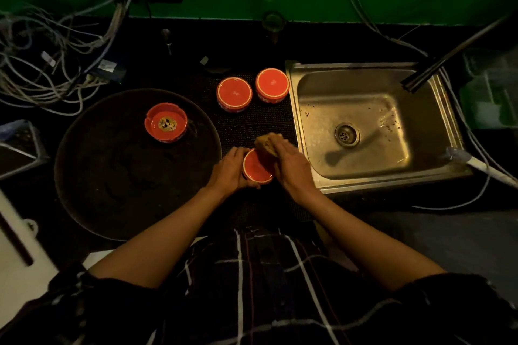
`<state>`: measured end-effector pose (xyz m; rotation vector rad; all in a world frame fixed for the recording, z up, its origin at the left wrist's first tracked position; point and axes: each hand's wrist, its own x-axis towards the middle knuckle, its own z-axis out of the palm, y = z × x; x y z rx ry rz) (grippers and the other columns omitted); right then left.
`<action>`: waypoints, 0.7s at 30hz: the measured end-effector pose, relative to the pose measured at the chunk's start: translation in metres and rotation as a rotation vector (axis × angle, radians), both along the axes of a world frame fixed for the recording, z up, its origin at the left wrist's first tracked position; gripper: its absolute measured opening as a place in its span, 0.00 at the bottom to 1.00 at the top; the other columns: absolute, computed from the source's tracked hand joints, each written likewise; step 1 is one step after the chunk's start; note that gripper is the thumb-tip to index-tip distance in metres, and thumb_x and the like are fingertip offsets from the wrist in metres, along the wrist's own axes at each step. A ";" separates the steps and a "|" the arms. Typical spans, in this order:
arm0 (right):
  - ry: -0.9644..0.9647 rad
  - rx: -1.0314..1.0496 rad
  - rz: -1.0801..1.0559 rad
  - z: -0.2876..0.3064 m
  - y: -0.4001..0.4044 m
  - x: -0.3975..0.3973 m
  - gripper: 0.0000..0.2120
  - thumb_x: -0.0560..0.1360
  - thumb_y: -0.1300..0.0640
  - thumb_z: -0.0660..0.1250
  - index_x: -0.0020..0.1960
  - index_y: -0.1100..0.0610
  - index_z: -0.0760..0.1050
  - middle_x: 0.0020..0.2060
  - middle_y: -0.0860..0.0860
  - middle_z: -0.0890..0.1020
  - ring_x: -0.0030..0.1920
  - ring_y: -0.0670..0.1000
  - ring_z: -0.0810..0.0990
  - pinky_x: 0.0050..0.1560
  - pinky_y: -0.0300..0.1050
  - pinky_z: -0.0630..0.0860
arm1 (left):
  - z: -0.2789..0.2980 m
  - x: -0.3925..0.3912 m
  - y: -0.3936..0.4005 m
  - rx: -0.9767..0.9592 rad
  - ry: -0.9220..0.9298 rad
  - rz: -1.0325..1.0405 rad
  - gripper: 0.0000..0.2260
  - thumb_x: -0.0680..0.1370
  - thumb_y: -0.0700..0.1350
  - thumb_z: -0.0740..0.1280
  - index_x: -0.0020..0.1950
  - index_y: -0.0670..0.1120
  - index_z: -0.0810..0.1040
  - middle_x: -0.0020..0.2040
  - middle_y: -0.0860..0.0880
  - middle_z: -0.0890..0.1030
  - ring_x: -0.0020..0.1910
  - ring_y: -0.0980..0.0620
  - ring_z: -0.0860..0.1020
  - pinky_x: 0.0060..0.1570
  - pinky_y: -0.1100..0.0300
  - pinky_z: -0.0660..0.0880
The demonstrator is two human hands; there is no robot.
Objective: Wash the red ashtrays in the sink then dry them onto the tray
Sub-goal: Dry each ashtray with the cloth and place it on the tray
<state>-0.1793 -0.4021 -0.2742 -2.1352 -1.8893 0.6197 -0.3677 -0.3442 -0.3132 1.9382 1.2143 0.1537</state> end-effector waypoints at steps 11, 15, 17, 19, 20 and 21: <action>-0.073 -0.014 0.305 -0.022 -0.025 -0.016 0.33 0.74 0.54 0.65 0.78 0.51 0.63 0.78 0.53 0.62 0.74 0.61 0.63 0.70 0.67 0.60 | -0.002 -0.001 0.001 0.023 0.008 -0.014 0.37 0.63 0.58 0.79 0.68 0.50 0.70 0.61 0.48 0.74 0.57 0.46 0.77 0.50 0.47 0.77; -0.087 -0.009 0.454 -0.024 -0.047 0.008 0.29 0.79 0.53 0.63 0.79 0.46 0.60 0.79 0.46 0.59 0.78 0.54 0.57 0.73 0.58 0.53 | -0.002 0.000 -0.002 0.042 0.018 -0.010 0.36 0.65 0.58 0.78 0.69 0.49 0.69 0.62 0.47 0.74 0.59 0.45 0.77 0.50 0.45 0.78; -0.114 -0.033 0.502 -0.019 -0.048 0.024 0.29 0.80 0.53 0.61 0.79 0.44 0.58 0.79 0.44 0.57 0.79 0.52 0.53 0.71 0.52 0.55 | -0.003 -0.001 -0.002 0.022 0.006 -0.017 0.40 0.63 0.59 0.80 0.69 0.48 0.69 0.63 0.47 0.74 0.60 0.46 0.76 0.52 0.45 0.77; -0.137 -0.033 0.513 -0.013 -0.041 0.039 0.29 0.79 0.52 0.62 0.79 0.45 0.59 0.79 0.46 0.58 0.79 0.53 0.54 0.66 0.49 0.59 | -0.002 -0.002 -0.001 0.006 -0.004 -0.016 0.44 0.59 0.62 0.81 0.69 0.48 0.69 0.63 0.48 0.74 0.60 0.47 0.75 0.53 0.47 0.77; -0.152 -0.039 0.488 -0.010 -0.036 0.046 0.31 0.78 0.52 0.63 0.79 0.46 0.60 0.79 0.47 0.58 0.79 0.53 0.55 0.65 0.50 0.61 | -0.001 -0.002 0.000 0.000 -0.005 -0.010 0.45 0.58 0.63 0.81 0.69 0.48 0.69 0.62 0.49 0.74 0.60 0.48 0.75 0.54 0.48 0.76; -0.162 -0.050 0.438 -0.005 -0.030 0.051 0.33 0.75 0.54 0.66 0.79 0.46 0.60 0.79 0.48 0.58 0.78 0.54 0.56 0.65 0.51 0.63 | 0.000 -0.001 0.000 -0.008 -0.005 -0.007 0.46 0.57 0.64 0.81 0.69 0.48 0.69 0.63 0.49 0.74 0.61 0.48 0.75 0.54 0.49 0.76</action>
